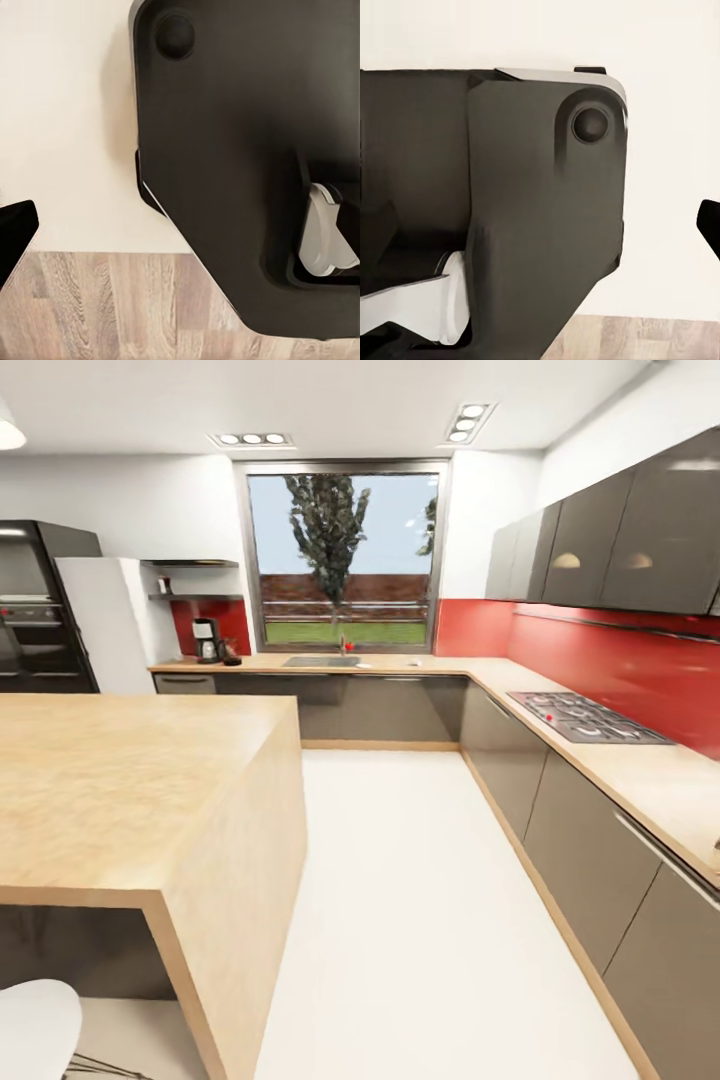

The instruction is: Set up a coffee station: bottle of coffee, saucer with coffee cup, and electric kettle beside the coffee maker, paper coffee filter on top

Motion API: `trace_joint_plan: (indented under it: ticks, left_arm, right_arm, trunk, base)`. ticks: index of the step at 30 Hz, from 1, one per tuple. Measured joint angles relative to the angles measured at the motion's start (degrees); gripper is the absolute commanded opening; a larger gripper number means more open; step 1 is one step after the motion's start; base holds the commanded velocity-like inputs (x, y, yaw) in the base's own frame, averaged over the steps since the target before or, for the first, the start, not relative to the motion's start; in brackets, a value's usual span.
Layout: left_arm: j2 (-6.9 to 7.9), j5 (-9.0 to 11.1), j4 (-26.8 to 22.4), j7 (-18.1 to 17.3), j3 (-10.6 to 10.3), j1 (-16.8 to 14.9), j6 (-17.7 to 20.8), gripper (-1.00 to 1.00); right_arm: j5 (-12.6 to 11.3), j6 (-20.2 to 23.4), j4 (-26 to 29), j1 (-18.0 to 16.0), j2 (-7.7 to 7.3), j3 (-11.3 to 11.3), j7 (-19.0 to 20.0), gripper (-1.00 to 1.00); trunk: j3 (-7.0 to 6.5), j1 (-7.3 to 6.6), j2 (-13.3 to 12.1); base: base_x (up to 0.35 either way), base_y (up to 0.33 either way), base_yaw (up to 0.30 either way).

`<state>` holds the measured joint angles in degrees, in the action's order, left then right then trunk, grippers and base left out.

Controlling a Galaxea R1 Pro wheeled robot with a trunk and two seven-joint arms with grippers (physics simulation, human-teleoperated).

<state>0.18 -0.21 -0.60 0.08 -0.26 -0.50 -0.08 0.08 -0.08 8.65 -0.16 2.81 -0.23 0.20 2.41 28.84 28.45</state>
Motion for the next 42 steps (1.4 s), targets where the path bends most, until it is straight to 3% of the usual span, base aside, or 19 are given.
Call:
trace_joint_plan:
  ticks: [14,42]
  left_arm:
    - [0.15,0.0,-0.1,0.0,0.0,-0.1,-0.1,1.00]
    - [0.16,-0.4,-2.0,-0.6,-0.5,0.4,0.0,1.00]
  right_arm:
    - [0.0,0.0,0.0,0.0,0.00,0.0,-0.4,1.00]
    - [0.2,-1.6,2.0,0.0,-0.09,0.3,-0.4,1.00]
  trunk:
    - [-2.42,-3.07,-5.5]
    - [-2.43,-3.08,-5.6]
  base:
    - [0.000,0.000,-0.171]
    - [0.005,-0.028,0.000]
